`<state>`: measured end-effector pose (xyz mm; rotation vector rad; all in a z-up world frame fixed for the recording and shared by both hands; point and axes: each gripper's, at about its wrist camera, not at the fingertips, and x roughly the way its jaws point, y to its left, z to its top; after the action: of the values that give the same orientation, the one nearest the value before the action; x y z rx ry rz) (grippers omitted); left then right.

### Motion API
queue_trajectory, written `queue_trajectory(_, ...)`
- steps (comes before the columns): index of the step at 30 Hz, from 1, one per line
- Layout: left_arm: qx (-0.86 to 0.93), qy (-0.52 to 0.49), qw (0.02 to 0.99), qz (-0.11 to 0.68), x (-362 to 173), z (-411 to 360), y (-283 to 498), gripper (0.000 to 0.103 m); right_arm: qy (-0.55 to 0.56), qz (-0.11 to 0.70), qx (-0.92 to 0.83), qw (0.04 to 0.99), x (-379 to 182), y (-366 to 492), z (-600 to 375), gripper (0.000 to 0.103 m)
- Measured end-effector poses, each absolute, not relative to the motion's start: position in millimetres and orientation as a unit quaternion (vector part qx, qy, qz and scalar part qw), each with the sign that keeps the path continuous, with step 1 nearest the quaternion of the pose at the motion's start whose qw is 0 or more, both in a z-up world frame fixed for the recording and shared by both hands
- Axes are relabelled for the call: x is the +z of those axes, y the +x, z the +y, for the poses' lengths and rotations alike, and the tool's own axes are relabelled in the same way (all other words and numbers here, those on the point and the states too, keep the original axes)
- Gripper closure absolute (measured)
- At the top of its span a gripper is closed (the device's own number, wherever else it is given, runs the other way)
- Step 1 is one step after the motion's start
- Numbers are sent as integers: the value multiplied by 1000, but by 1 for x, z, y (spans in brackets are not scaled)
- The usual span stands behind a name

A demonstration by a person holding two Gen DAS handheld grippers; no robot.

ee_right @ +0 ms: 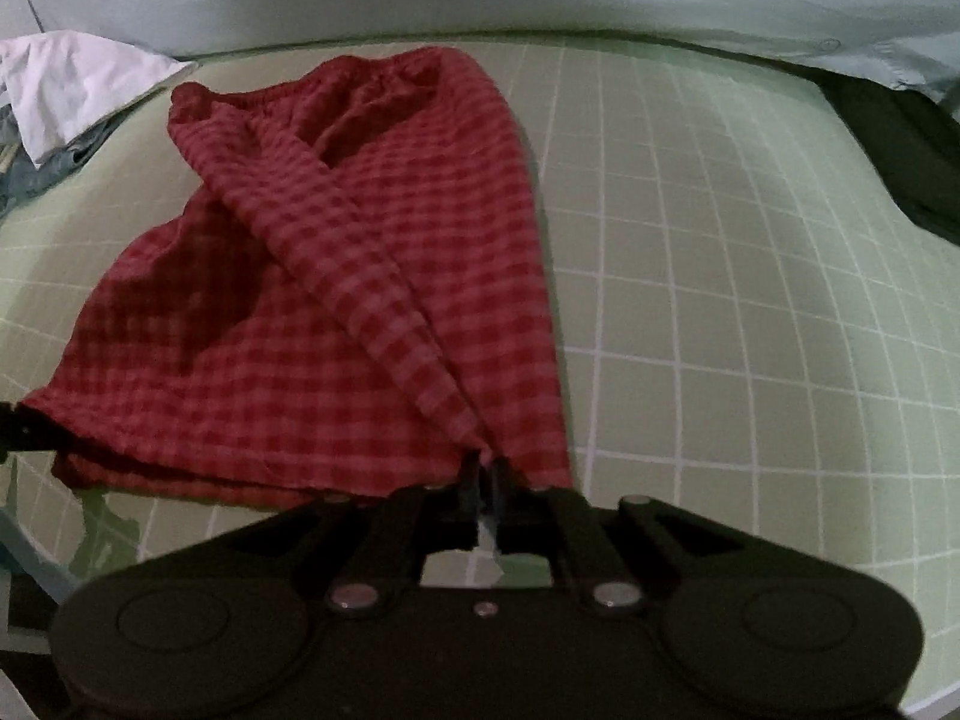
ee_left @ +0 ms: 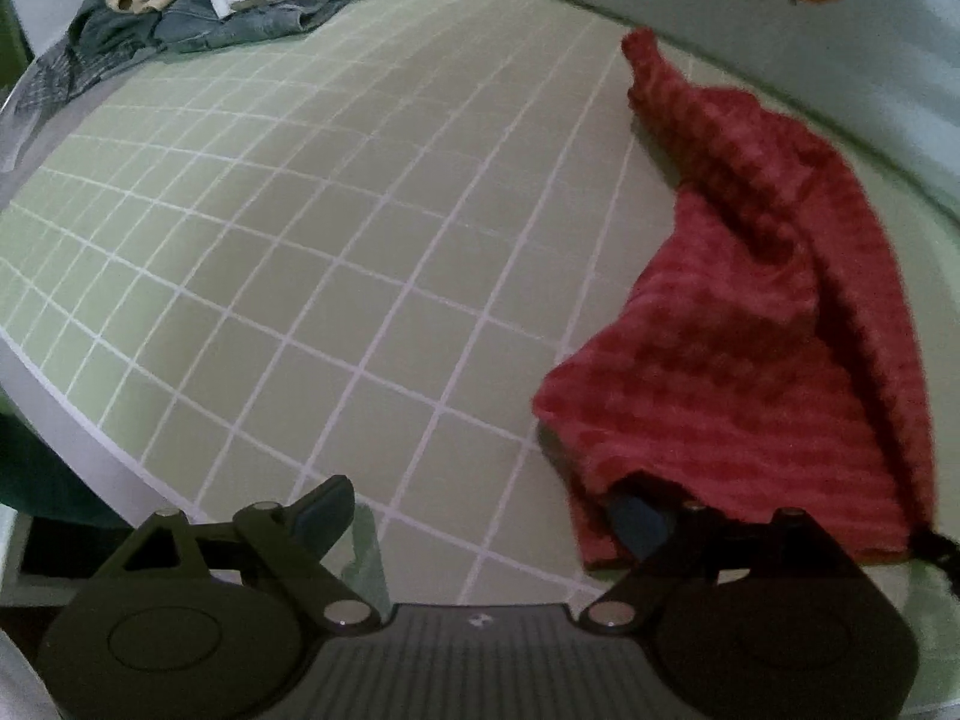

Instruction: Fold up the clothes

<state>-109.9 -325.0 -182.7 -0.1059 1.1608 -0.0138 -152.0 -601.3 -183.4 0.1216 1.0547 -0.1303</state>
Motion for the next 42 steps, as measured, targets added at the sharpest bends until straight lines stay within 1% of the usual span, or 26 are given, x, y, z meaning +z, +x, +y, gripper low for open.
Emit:
queue_trajectory(1,-8,-57,838,543,-177,-324,-112,12,56,503,-59,860,-183,-153,-602,93)
queue_trajectory(3,-10,-73,844,531,-166,-324,-115,12,53,505,-52,860,-182,-155,-605,80)
queue_trajectory(6,-22,-102,855,508,-148,-326,-118,12,46,511,-41,857,-183,-155,-607,75)
queue_trajectory(7,-27,-111,858,500,-142,-327,-119,12,49,514,-38,856,-184,-157,-607,72)
queue_trajectory(8,-31,-118,862,492,-137,-327,-120,12,53,516,-36,854,-185,-158,-608,66)
queue_trajectory(10,-35,-112,871,478,-128,-330,-118,12,55,517,-39,853,-184,-159,-605,63)
queue_trajectory(11,-37,-104,874,473,-124,-332,-116,12,57,517,-40,853,-183,-160,-604,59)
queue_trajectory(13,-36,-83,878,471,-123,-333,-106,12,63,504,-47,860,-176,-161,-601,49)
queue_trajectory(15,-32,-74,876,475,-124,-331,-95,12,56,480,-53,874,-167,-159,-595,30)
queue_trajectory(17,-30,-76,873,480,-125,-326,-84,12,41,459,-57,886,-159,-153,-587,21)
queue_trajectory(20,-40,-70,871,485,-126,-320,-70,12,26,439,-62,896,-149,-140,-572,16)
queue_trajectory(28,-73,-24,871,485,-125,-299,-27,12,15,411,-63,909,-135,-93,-522,16)
queue_trajectory(34,-91,-12,866,491,-129,-281,1,12,13,393,-57,918,-129,-48,-484,16)
queue_trajectory(37,-100,-10,864,493,-130,-277,11,12,9,385,-44,922,-129,-26,-466,26)
queue_trajectory(39,-106,-8,864,492,-130,-276,17,12,-1,380,-29,924,-129,-15,-455,36)
queue_trajectory(40,-107,-9,864,493,-131,-277,20,12,-15,380,-25,925,-130,-9,-450,40)
queue_trajectory(42,-106,-15,863,493,-133,-279,25,12,-43,385,-19,922,-134,3,-443,57)
